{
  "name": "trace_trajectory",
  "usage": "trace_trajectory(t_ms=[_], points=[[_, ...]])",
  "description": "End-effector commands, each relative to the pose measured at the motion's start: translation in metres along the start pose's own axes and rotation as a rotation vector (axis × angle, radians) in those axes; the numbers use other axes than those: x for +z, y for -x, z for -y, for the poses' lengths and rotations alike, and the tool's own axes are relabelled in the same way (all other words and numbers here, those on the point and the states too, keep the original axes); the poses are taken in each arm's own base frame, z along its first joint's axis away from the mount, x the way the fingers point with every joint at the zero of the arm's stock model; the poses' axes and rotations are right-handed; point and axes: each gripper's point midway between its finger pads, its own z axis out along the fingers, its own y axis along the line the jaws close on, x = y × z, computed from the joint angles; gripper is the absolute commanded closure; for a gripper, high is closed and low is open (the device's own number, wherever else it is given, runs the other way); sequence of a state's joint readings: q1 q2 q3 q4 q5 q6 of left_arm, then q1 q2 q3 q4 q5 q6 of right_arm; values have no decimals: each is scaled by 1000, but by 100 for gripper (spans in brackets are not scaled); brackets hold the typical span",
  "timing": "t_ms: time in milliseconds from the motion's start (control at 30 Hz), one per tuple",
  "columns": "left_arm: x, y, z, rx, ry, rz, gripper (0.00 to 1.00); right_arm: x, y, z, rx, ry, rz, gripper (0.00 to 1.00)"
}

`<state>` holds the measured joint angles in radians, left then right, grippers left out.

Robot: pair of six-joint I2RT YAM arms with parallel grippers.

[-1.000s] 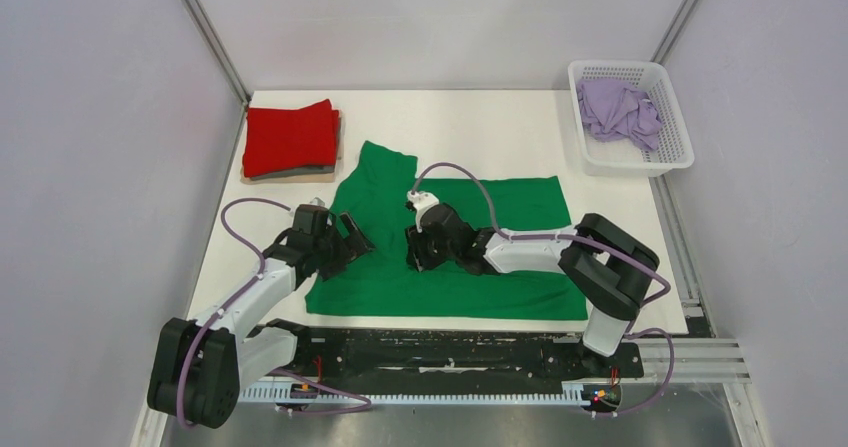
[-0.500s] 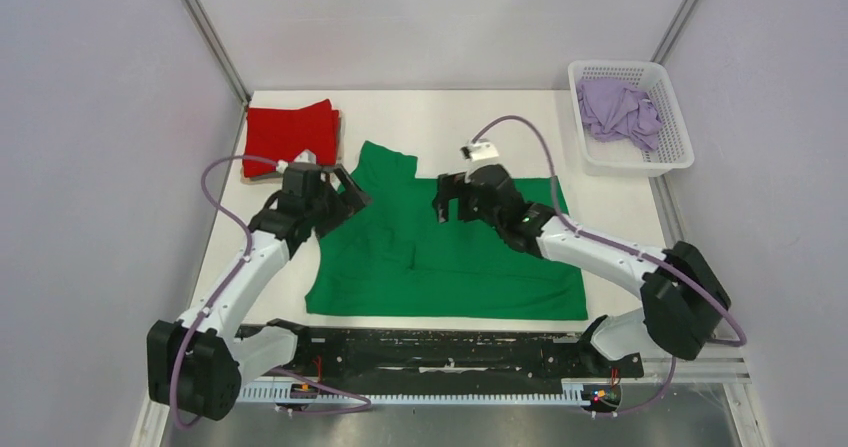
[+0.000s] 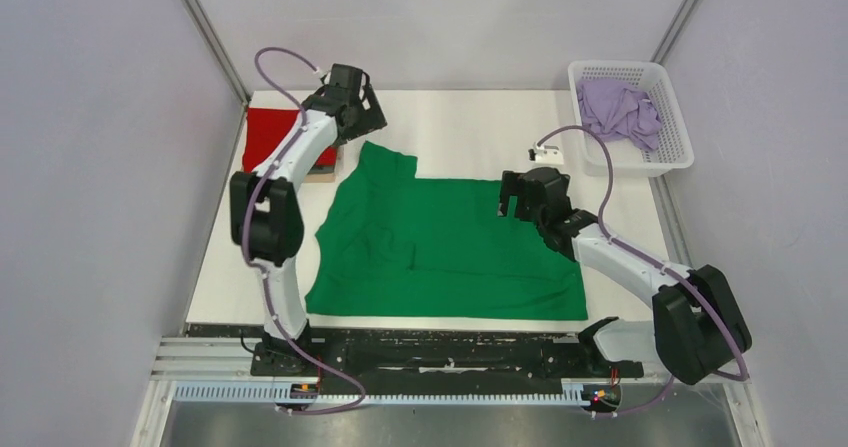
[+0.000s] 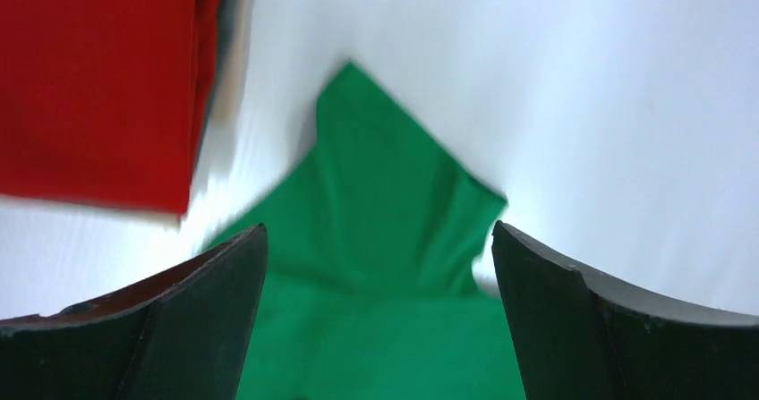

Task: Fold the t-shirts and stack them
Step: Grab the side of the flattened tshirt furthest away from the robot with both arms

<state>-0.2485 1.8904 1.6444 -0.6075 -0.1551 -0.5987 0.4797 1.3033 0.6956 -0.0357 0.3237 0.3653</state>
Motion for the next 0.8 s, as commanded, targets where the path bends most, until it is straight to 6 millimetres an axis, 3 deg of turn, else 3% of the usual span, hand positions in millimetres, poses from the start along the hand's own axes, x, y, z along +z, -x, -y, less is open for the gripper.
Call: trace_trajectory(t_ms=[0,133,367,633,767], points=[[39,35,-25,223,230,35,0,-7,22,14,16,-31,108,2],[84,36,-19,289,243,0,0,-6,15,23,17,-50,90,2],[135,30,-7,298,204,-7,2,-8,10,29,13,-52,86,2],[148,9,-7,283,174,-65,29,-8,8,36,15,-72,85,2],[151,-6,-9,263,164,-110,35,-7,5,35,26,-64,83,2]])
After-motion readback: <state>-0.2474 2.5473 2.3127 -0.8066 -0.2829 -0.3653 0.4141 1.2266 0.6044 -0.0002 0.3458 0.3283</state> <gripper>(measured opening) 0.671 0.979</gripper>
